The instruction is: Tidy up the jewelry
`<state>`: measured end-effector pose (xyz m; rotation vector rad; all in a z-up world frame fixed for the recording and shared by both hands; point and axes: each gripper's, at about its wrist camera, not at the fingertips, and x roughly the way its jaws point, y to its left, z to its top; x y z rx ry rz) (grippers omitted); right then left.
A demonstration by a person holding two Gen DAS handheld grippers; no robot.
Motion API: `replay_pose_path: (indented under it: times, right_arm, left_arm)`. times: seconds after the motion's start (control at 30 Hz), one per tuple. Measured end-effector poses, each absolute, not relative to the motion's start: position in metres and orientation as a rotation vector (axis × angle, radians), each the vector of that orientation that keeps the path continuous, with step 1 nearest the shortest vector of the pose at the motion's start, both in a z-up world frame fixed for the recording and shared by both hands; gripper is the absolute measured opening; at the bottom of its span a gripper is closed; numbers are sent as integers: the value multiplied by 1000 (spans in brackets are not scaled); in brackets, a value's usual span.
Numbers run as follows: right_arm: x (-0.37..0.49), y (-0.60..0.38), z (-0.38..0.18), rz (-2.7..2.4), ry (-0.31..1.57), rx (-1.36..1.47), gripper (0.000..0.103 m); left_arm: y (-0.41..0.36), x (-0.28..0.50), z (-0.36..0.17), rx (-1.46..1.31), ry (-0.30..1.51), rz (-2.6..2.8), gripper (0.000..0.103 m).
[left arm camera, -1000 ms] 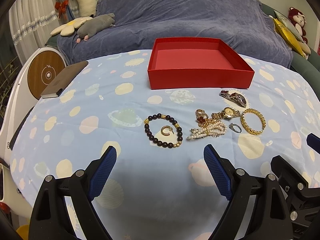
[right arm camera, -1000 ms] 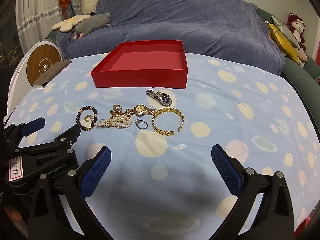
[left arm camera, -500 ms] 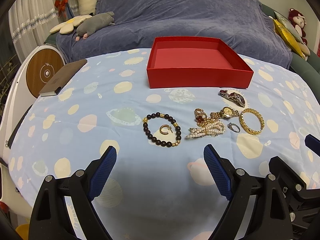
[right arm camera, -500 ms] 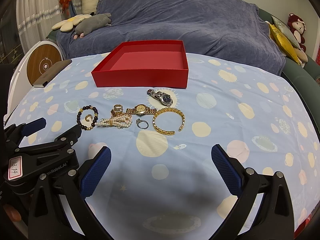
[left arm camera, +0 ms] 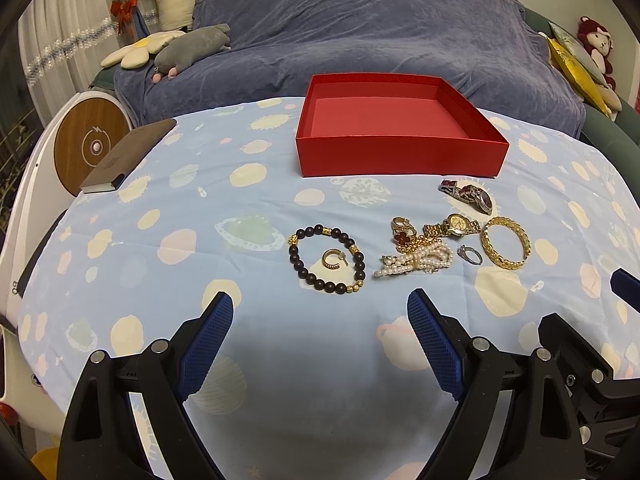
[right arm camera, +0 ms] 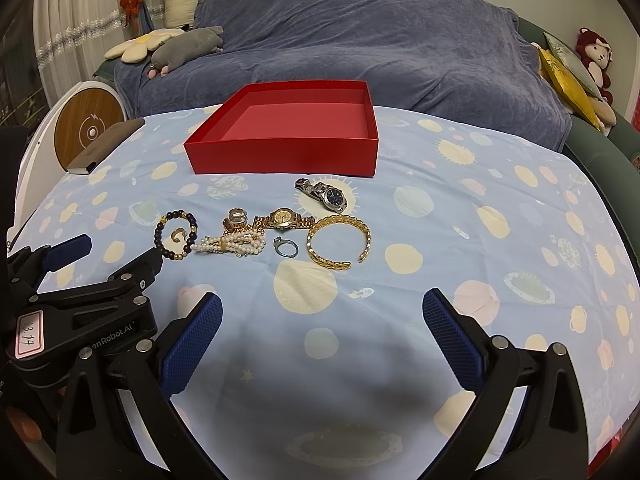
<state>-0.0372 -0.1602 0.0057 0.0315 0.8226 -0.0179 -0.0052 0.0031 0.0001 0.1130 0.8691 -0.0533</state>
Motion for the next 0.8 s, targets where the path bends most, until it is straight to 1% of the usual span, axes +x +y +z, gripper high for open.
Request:
replay_pose_path:
  times: [0.8]
  right_arm:
    - [-37, -160, 5, -18, 822, 32, 98]
  left_arm:
    - [5, -5, -1, 112, 870, -51, 86]
